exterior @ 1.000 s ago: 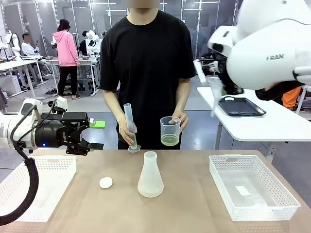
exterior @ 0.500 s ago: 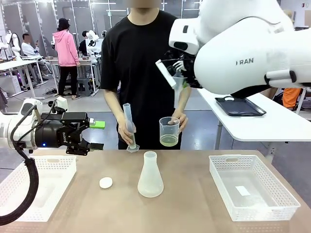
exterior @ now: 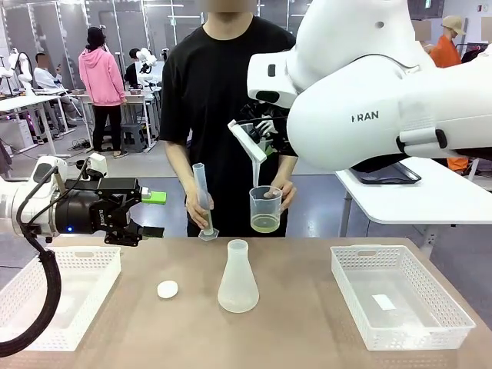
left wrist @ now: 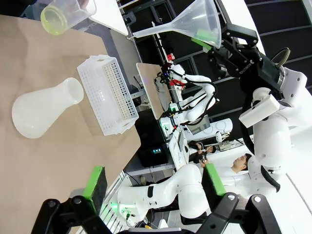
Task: Prepare the solutions needed for the experiment.
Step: Pick up the Plastic Funnel and insert it into the Big flask.
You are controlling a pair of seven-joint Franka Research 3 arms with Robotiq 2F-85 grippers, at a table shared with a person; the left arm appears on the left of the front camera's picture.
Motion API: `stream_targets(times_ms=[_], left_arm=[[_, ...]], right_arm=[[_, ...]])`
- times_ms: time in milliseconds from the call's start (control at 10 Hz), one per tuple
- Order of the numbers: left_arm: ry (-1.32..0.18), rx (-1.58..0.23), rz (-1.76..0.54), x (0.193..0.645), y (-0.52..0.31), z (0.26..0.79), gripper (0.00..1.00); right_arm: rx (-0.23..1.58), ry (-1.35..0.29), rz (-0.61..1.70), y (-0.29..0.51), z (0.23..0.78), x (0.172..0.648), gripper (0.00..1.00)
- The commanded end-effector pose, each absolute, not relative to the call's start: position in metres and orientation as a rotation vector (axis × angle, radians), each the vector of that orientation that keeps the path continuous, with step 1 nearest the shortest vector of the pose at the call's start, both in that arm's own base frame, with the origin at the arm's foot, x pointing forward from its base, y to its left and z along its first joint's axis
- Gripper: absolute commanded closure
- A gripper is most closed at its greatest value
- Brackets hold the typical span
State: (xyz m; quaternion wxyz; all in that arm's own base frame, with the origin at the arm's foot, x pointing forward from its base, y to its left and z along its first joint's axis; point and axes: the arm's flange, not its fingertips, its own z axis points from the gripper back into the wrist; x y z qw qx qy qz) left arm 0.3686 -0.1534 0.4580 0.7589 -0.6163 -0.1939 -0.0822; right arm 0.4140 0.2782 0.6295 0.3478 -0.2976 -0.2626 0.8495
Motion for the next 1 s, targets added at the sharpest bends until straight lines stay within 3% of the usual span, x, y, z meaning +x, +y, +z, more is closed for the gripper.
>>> stream_targets(times_ms=[0, 900], left_arm=[[-0.419, -1.367, -0.159, 0.367, -0.156, 0.458, 0.0], [-0.419, -1.367, -0.159, 0.367, -0.156, 0.458, 0.0]], right_arm=[[-0.786, -0.695, 2.184, 0.276, 0.634, 0.415, 0.93], [-0.722, -0.732, 2.281, 0.283, 0.612, 0.401, 0.93]])
